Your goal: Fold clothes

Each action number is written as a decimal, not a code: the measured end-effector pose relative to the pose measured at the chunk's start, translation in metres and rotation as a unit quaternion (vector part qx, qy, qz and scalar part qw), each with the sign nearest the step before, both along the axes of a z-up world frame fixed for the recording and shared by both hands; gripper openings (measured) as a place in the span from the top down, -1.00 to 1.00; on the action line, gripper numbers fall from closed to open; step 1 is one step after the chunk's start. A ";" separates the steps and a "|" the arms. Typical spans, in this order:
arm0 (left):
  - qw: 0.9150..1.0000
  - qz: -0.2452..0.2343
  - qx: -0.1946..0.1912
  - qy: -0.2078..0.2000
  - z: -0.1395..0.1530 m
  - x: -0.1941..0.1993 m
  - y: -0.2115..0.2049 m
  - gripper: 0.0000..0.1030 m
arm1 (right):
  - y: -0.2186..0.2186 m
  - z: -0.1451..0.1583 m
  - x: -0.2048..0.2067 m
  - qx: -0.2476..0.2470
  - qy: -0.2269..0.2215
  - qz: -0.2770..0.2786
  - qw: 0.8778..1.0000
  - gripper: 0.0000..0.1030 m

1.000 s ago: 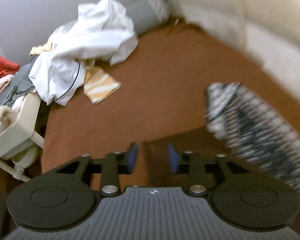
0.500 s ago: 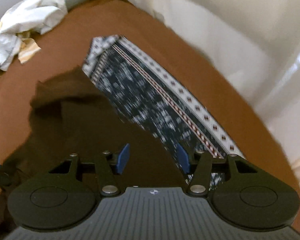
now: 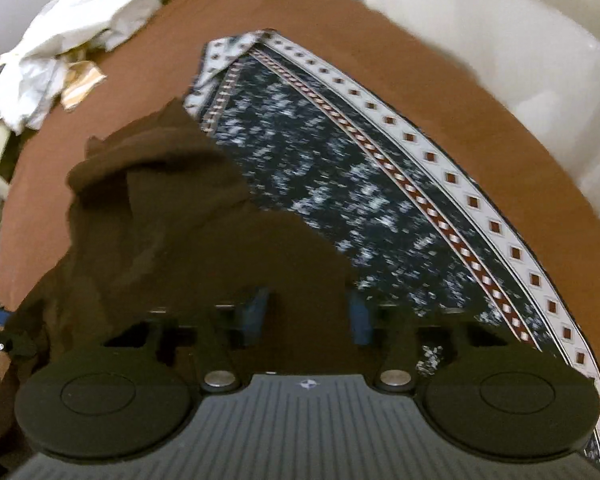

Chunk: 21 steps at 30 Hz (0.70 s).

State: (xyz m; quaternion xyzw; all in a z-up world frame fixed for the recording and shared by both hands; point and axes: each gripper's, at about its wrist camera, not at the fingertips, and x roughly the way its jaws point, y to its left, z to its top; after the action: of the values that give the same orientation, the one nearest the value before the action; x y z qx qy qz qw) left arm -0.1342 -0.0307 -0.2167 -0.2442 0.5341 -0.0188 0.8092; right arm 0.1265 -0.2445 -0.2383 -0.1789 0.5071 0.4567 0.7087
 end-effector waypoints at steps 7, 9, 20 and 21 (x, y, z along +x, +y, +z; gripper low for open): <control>1.000 0.012 -0.015 0.009 -0.005 0.004 0.003 0.15 | 0.003 -0.003 -0.002 0.003 -0.001 0.007 1.000 0.07; 1.000 0.010 -0.024 0.007 -0.004 0.006 0.002 -0.05 | 0.006 -0.004 -0.005 0.004 -0.011 0.007 1.000 0.03; 0.998 -0.038 0.045 -0.010 0.009 0.024 -0.018 0.99 | -0.015 0.037 -0.016 0.051 -0.019 -0.037 0.998 0.78; 0.998 -0.036 0.041 -0.019 0.017 0.026 -0.015 1.00 | -0.021 0.048 -0.021 0.060 -0.028 -0.042 0.997 0.78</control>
State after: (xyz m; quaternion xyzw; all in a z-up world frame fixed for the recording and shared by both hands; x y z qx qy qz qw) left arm -0.1079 -0.0461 -0.2001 -0.1909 0.5272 -0.0305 0.8275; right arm 0.1054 -0.2654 -0.1905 -0.1273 0.4655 0.4508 0.7510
